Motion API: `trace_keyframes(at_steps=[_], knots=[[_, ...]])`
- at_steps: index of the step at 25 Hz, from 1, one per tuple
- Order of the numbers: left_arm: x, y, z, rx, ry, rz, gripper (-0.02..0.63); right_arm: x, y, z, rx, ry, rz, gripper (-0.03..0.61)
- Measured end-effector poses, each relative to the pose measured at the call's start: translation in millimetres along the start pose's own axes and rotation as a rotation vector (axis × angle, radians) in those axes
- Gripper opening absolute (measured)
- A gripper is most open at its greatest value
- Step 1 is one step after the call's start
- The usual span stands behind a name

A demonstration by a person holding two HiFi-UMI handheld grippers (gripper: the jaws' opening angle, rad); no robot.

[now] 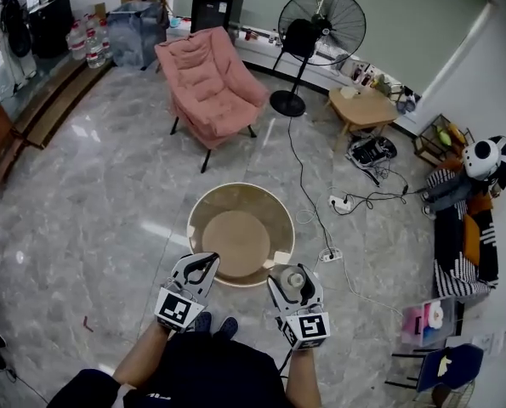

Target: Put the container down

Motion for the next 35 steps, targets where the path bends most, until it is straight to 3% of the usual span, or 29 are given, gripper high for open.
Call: trace_keyframes(at_steps=[15, 18, 26, 29, 35], knots=[[-20, 11, -31, -0.023, 0.080, 0.015, 0.025, -1, -8, -39, -0.006, 0.088, -0.028, 0.331], [-22, 11, -30, -0.063, 0.092, 0.056, 0.025, -9, -11, -45, -0.009, 0.095, -0.024, 0.331], [-38, 2, 5, -0.006, 0.096, 0.016, 0.025, -54, -13, -47, -0.028, 0.096, 0.004, 0.331], [-51, -14, 21, -0.008, 0.090, 0.015, 0.025, -83, -24, -52, -0.043, 0.070, 0.025, 0.331], [-57, -51, 65, 0.064, 0.087, 0.023, 0.025, -137, -57, -43, -0.061, 0.013, 0.065, 0.331]])
Point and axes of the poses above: the fingertips, and each gripper's own axes: x backward along the fingers, z to its left, y out of its top, the point moved 7 cm from there along x, backward along the fingers, and after that the axes turned 6 degrees about z, right-handed, at the moved point
